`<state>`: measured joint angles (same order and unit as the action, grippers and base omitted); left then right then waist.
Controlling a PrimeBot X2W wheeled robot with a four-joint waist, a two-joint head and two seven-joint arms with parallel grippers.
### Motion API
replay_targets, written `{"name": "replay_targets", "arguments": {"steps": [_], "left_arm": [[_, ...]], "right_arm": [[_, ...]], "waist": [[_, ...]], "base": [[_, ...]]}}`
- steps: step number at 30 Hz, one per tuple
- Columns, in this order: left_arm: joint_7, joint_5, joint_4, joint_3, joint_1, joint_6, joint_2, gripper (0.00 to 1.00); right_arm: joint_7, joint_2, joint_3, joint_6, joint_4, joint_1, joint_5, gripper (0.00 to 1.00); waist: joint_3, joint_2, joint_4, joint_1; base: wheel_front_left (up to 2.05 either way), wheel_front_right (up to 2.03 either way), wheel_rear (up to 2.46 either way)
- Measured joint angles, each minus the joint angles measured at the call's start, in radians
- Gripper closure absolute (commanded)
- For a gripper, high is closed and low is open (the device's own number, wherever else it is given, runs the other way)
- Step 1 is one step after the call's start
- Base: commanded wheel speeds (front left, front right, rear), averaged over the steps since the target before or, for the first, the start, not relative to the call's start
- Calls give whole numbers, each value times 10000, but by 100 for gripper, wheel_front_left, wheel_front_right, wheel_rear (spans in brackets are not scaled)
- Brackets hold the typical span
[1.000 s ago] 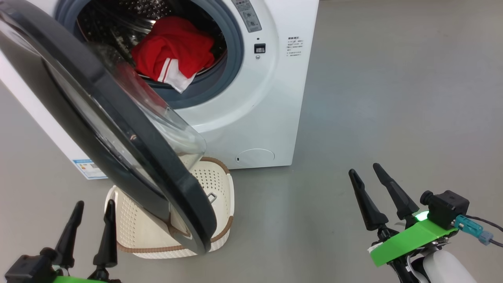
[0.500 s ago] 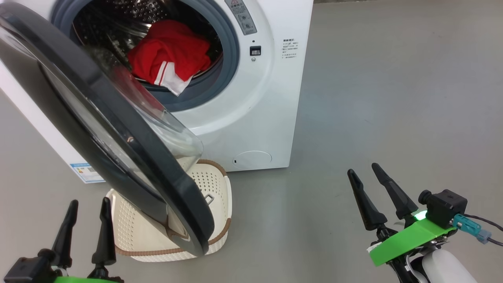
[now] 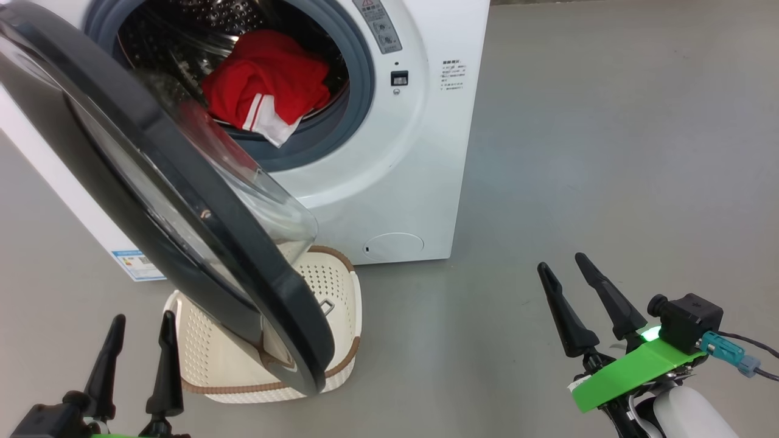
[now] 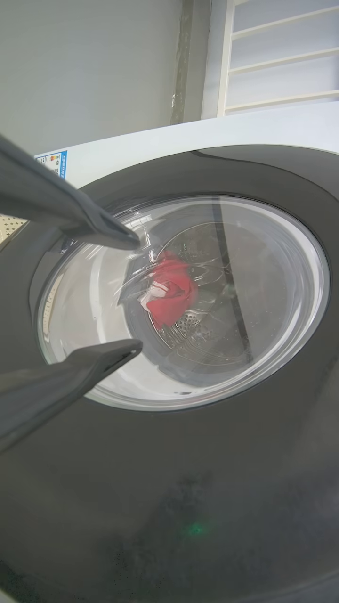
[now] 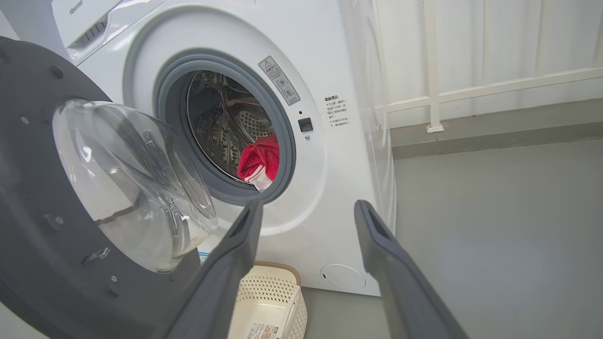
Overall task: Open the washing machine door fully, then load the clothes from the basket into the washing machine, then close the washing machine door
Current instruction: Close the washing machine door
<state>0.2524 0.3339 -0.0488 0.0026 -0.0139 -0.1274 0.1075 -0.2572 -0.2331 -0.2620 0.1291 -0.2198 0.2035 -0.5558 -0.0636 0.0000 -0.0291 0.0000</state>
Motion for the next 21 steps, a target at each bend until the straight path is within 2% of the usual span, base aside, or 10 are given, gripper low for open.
{"name": "replay_targets", "arguments": {"steps": [19, 21], "left_arm": [[2, -63, 127, 0, -9, 0, -90, 0], [2, -63, 128, -4, -9, 0, -102, 0]], "right_arm": [[2, -8, 21, 0, 17, 0, 0, 0], [0, -36, 25, 0, 33, 0, 0, 19]], "waist": [[-74, 0, 56, 0], [-74, 0, 90, 0]], "base": [[0, 0, 0], [0, 0, 0]]}}
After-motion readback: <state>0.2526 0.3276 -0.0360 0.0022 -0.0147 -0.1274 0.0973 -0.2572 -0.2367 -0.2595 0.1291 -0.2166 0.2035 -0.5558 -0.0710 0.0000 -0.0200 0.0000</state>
